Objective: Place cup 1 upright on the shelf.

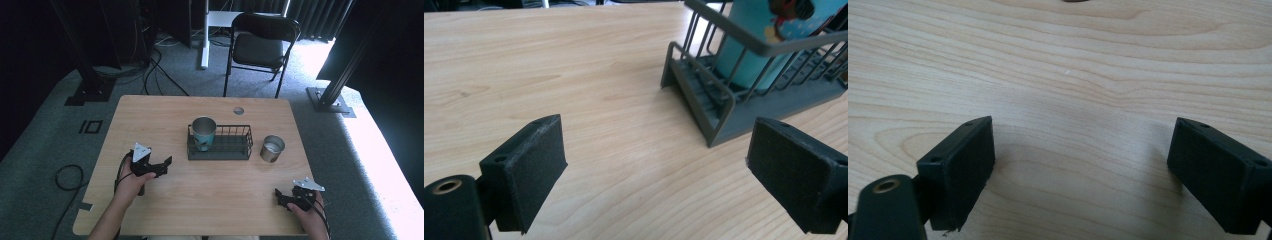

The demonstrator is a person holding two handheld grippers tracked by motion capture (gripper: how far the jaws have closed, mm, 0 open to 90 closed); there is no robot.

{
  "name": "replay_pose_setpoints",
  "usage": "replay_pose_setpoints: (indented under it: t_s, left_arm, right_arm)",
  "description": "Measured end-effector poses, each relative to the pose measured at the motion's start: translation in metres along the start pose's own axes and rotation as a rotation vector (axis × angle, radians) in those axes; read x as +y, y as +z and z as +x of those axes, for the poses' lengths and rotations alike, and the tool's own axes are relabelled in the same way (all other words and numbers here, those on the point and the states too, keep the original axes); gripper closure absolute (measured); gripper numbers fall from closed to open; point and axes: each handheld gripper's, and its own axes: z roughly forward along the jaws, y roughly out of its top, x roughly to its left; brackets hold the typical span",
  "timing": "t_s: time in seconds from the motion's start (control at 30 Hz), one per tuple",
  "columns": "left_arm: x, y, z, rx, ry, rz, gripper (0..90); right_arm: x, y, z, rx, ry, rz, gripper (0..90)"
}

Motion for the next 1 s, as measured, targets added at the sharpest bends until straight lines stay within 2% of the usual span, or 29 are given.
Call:
replay_pose_setpoints:
  t_s: [0.17,0.4,0.8,1.0]
  left_arm:
    - [-0.007,-0.004,0.004,0.012,-0.011,0.014,9.5]
    - [-0.02,-0.011,0.015,0.036,-0.051,0.029,9.5]
    - [-0.038,-0.033,0.042,0.11,-0.101,0.055,9.5]
    - [-0.051,-0.039,0.051,0.147,-0.122,0.081,9.5]
  right_arm:
    - [0.001,0.001,0.0,0.003,-0.001,-0.001,11.2]
    - [0.001,0.001,0.0,0.002,-0.001,-0.001,11.2]
    - [0.001,0.001,0.0,0.003,-0.001,-0.001,11.2]
    - [0.001,0.001,0.0,0.003,-0.002,-0.002,11.3]
